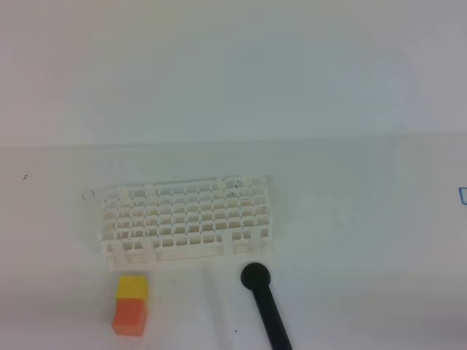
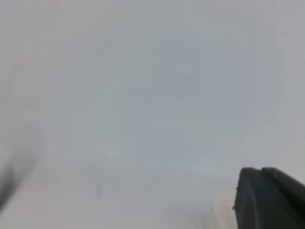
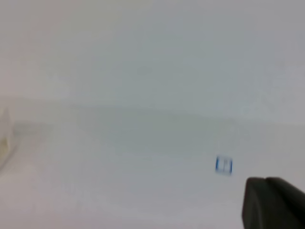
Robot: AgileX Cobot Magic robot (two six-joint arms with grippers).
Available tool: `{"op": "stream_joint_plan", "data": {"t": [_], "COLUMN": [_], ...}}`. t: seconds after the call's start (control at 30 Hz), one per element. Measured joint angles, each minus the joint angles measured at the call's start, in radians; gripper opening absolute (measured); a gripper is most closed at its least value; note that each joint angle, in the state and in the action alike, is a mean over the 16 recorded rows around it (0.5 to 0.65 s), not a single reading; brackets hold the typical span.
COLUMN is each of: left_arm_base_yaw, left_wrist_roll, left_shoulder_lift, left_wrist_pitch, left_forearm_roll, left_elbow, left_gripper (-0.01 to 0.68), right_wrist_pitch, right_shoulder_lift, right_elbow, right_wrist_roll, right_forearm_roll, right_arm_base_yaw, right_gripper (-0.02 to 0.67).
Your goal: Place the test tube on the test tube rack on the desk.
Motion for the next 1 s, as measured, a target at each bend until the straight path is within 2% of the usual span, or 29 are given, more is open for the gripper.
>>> {"op": "stream_joint_plan", "data": {"t": [0.3, 0.4, 0.53, 0.67, 0.8, 1.0], "left_arm_base_yaw": [0.0, 0.0, 0.0, 0.0, 0.0, 0.0], "left_wrist_roll": [-0.008, -0.052, -0.143, -0.246, -0.348, -0.409], "left_shoulder_lift": [0.0, 0.0, 0.0, 0.01, 0.045, 0.141], "left_wrist_pitch": [-0.079, -0.115, -0.088, 0.009, 0.171, 0.479], "left_forearm_roll": [-0.004, -0.007, 0.038, 0.099, 0.152, 0.193], "left_elbow": [0.0, -0.001, -0.031, -0.111, -0.24, -0.488], "left_gripper": [-0.001, -0.001, -0.001, -0.001, -0.001, -0.001], "right_wrist_pitch": [-0.151, -0.229, -0.28, -0.257, -0.183, 0.054], "right_shoulder_lift": [0.0, 0.0, 0.0, 0.001, 0.012, 0.079], "right_elbow": [0.0, 0.0, -0.006, -0.038, -0.106, -0.275], "right_wrist_roll": [0.0, 0.0, 0.001, 0.001, 0.002, 0.004], "right_forearm_roll": [0.0, 0.0, -0.016, -0.053, -0.096, -0.142], "right_arm_base_yaw": [0.0, 0.0, 0.0, 0.0, 0.0, 0.0], "right_gripper": [-0.001, -0.001, -0.001, -0.001, -0.001, -0.001]}}
